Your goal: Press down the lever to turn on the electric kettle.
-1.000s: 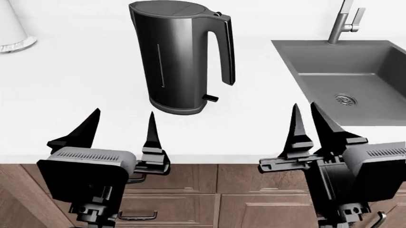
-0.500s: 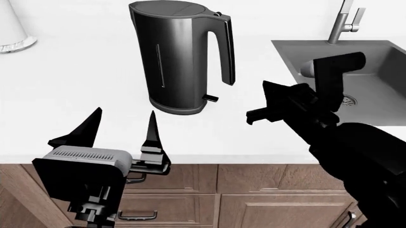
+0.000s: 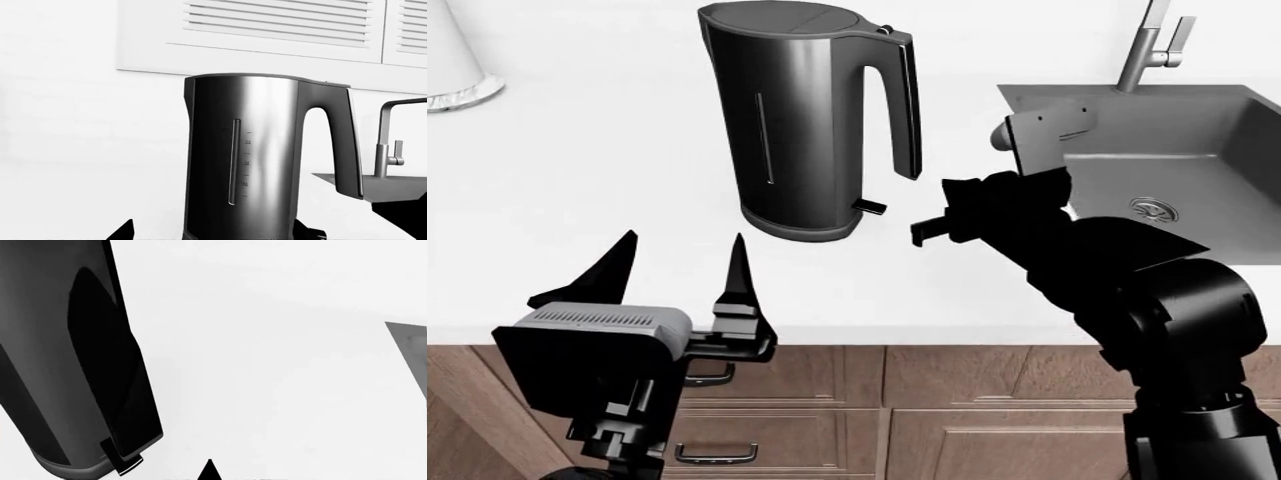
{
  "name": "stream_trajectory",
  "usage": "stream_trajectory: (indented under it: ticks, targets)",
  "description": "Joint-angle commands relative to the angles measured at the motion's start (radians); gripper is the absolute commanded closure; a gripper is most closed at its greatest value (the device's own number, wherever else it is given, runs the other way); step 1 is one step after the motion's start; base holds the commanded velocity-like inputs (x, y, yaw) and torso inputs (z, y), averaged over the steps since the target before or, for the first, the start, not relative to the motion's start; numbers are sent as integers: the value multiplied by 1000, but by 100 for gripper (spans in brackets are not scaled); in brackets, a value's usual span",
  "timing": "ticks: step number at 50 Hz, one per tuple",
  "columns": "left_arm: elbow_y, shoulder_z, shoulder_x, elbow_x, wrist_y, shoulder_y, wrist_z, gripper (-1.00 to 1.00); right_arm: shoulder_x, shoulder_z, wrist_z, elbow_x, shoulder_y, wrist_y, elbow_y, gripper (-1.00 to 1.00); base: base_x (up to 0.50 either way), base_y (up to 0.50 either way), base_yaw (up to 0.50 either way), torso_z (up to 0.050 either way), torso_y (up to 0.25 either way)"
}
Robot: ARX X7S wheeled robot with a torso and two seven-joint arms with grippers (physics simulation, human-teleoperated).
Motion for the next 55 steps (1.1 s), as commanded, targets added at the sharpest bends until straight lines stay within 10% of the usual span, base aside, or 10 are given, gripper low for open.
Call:
stream_trajectory:
  ticks: [1, 55]
  targets:
    - [-19, -6, -8, -14, 8, -4, -4, -100, -29, -54, -31, -19, 10, -39, 72, 100, 0, 0, 0, 0, 0]
    - [-118, -9, -40, -37, 71, 1, -20, -100, -203, -191, -194, -124, 124, -367, 587, 100, 1, 0, 0, 0, 0]
